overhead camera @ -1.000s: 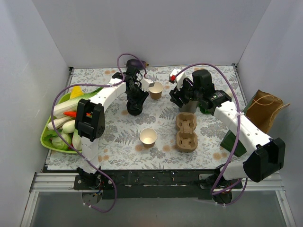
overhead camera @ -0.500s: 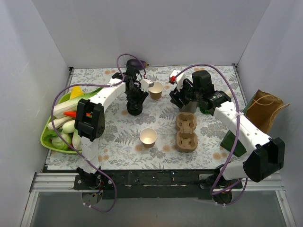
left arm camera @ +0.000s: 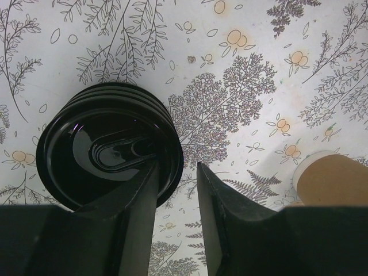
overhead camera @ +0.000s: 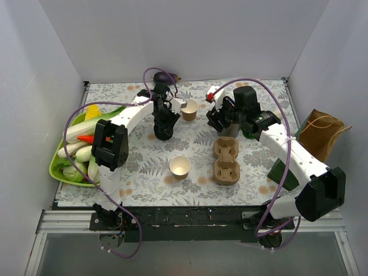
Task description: Pack the takeout coffee
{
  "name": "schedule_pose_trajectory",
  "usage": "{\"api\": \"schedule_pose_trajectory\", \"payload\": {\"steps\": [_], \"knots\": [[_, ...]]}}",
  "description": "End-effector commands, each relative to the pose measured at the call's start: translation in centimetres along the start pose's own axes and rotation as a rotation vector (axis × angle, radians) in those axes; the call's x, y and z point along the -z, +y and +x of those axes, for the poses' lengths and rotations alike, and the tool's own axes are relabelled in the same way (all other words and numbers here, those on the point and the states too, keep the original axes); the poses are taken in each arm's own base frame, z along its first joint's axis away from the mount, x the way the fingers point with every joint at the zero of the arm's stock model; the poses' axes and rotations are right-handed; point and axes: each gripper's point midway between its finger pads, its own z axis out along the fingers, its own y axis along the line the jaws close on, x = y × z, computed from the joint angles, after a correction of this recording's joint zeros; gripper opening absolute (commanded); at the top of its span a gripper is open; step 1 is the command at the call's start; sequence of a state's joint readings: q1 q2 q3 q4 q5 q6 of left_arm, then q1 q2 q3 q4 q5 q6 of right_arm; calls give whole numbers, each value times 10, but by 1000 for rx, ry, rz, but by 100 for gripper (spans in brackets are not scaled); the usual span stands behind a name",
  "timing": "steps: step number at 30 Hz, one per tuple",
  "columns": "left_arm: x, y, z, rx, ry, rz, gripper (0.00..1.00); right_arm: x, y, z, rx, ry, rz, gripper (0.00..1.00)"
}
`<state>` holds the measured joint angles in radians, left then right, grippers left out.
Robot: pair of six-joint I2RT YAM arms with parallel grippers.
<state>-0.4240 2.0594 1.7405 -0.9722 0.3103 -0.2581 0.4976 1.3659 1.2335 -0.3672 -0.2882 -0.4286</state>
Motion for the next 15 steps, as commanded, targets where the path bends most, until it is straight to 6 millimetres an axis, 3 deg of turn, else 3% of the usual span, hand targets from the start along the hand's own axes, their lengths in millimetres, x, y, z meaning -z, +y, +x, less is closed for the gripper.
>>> {"api": "schedule_pose_trajectory", "payload": {"steps": [1, 15], "knots": [[-1, -5, 2, -2, 4, 12, 31, 2, -3, -9, 8, -35, 11, 66], [-3, -7, 8, -5, 29, 12, 27, 3, -3, -9, 10, -39, 16, 66]]}}
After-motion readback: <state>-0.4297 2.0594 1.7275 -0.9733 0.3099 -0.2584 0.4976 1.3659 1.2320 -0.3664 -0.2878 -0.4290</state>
